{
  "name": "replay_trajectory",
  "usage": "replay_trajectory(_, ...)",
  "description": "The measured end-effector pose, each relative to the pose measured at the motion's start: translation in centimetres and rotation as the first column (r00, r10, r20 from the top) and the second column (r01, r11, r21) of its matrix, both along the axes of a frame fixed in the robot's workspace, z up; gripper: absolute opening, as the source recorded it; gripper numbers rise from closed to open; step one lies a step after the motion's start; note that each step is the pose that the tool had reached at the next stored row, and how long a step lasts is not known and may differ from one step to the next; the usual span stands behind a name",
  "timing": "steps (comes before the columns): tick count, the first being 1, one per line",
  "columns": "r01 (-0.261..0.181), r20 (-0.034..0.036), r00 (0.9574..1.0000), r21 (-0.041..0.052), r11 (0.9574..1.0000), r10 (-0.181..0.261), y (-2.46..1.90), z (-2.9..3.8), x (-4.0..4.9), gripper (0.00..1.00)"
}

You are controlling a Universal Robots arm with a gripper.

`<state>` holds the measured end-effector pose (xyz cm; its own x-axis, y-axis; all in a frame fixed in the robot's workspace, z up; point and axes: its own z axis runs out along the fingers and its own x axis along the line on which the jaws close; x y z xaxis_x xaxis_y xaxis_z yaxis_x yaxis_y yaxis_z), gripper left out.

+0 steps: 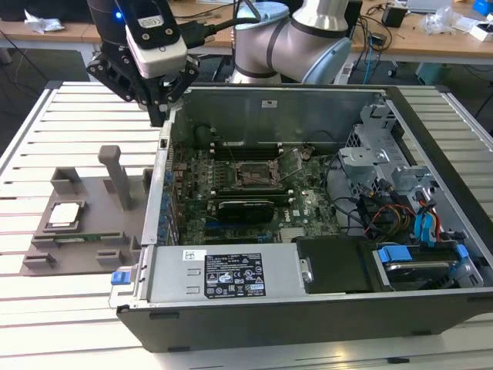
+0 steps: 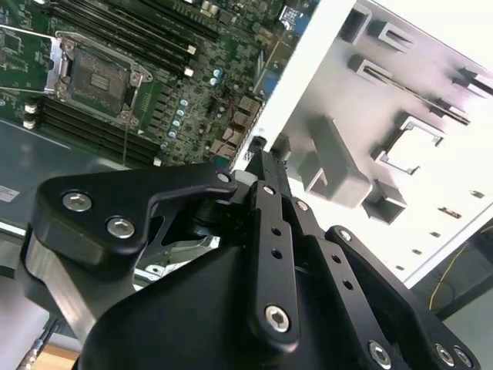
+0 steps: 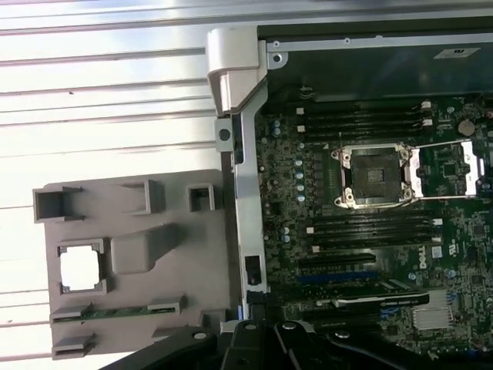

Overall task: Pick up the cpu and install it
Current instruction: 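Reach for the cpu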

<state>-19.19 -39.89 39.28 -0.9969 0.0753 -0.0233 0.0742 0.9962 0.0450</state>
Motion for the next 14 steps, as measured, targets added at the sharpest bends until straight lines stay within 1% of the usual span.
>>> replay_trajectory(2,0.0,0.0,1.0,0.0,1.0,0.0,0.0,0.0,-0.37,0.11)
replay_trajectory(7,0.0,0.0,1.0,0.0,1.0,0.0,0.0,-0.02,-0.86,0.11)
replay_trajectory(14,0.0,0.0,1.0,0.0,1.0,0.0,0.0,-0.02,-1.87,0.11)
